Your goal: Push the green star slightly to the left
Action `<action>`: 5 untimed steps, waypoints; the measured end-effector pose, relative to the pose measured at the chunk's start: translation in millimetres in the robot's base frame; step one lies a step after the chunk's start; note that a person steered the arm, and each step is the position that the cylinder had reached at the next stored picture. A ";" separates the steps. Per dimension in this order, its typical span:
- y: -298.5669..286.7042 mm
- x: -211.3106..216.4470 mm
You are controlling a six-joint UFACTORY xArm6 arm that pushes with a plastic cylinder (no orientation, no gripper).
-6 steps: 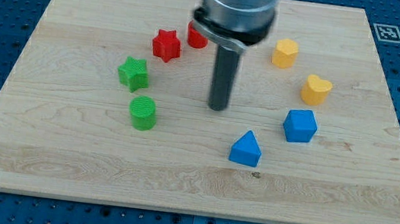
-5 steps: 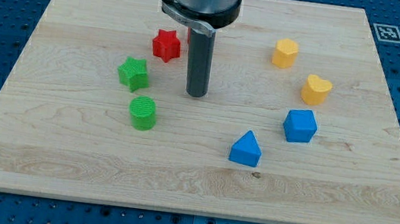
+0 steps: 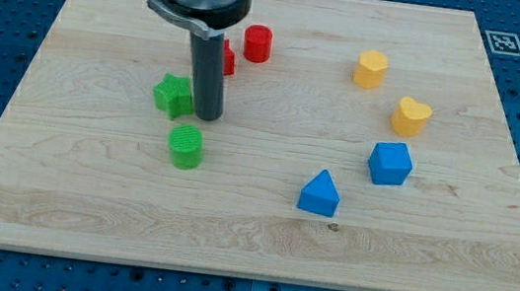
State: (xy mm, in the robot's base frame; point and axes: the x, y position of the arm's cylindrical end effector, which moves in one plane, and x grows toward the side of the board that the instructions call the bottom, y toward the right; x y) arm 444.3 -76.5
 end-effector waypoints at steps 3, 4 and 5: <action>-19.1 -13.4; 7.1 -27.3; 19.9 -43.7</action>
